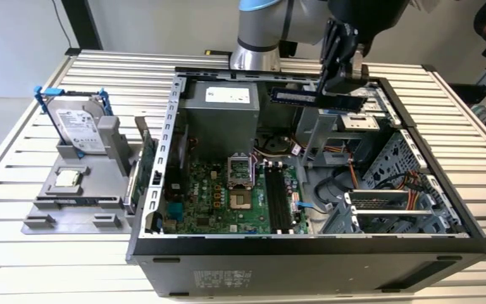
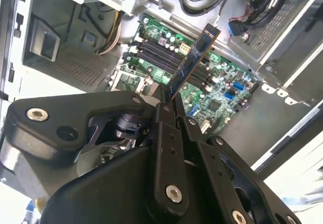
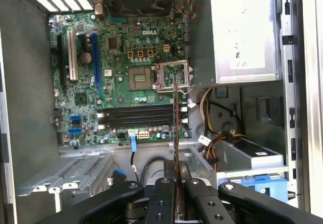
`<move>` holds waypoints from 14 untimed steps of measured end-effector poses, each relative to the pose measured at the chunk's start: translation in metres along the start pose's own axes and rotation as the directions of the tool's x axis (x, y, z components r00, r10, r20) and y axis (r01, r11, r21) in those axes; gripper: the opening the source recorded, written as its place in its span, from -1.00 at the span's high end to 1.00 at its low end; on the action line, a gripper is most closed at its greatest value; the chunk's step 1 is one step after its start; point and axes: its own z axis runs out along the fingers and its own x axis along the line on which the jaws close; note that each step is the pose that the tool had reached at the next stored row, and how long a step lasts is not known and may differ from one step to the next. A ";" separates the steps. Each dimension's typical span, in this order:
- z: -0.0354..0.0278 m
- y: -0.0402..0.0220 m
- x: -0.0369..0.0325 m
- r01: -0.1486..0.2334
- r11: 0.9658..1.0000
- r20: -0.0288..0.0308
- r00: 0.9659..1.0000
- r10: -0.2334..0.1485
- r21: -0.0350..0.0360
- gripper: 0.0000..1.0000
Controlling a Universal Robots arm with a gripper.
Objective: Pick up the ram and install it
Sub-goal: 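Pick up the ram and move it above insertion slot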
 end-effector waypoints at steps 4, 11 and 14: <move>0.0000 0.0000 0.0000 -0.053 0.999 0.002 0.999 0.053 0.003 1.00; 0.0002 0.0000 0.0000 -0.146 0.989 0.006 0.989 0.146 0.008 1.00; 0.0002 0.0000 0.0000 -0.185 0.983 0.008 0.983 0.185 0.010 1.00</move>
